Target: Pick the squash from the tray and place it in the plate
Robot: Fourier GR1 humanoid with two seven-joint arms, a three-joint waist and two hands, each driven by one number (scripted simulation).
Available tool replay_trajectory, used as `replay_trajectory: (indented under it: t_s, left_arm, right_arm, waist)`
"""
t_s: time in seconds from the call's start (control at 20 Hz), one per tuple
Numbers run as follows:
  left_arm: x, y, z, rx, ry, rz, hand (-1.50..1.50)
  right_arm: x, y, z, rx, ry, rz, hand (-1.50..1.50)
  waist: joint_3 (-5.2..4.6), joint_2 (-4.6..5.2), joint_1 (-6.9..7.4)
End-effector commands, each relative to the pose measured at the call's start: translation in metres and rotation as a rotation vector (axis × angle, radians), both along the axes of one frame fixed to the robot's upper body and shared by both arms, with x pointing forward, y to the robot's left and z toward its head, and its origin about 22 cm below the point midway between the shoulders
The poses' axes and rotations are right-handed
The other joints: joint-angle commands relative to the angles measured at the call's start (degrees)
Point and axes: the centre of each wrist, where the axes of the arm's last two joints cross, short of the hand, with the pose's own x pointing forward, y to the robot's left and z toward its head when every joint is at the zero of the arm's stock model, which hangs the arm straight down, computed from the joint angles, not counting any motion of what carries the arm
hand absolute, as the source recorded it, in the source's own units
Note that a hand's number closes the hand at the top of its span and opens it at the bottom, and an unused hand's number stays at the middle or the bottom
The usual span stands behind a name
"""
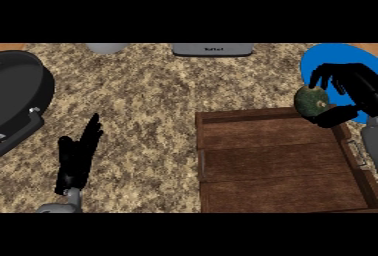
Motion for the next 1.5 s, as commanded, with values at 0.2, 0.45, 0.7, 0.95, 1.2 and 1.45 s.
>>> replay_trajectory:
  t_s: [0.2,0.45,0.7,0.95,1.2,1.45]
  left_arm:
    - [-0.004,-0.014,0.005,-0.001,0.001,0.023,0.00]
    - [0.001,0.008,0.014,0.005,-0.008,-0.011,0.00]
    - [-0.003,-0.009,-0.005,0.007,-0.012,-0.009,0.00]
    - [0.007,-0.025,0.010,0.001,-0.006,-0.048,0.00]
    - [0.015,-0.031,0.017,-0.016,-0.015,-0.057,0.00]
    - [0.017,-0.020,0.007,-0.007,-0.029,-0.057,0.00]
  right_arm:
    - [-0.010,-0.046,0.063,0.119,-0.206,-0.207,1.50]
    - [0.022,-0.064,0.050,0.146,-0.185,-0.333,1.50]
    - [0.040,-0.088,0.052,0.134,-0.133,-0.366,1.50]
    - [0.047,-0.102,0.038,0.086,-0.094,-0.411,1.50]
    - [0.032,-0.126,0.011,0.032,-0.019,-0.425,1.50]
    - [0.031,-0.129,0.006,0.015,0.157,-0.399,1.50]
  waist:
    - [-0.02,-0.24,-0.48]
    - [0.01,0.14,0.79]
    - [0.01,0.39,1.28]
    - [0.09,0.80,2.31]
    - [0.18,1.24,2.83]
    - [0.19,1.57,3.38]
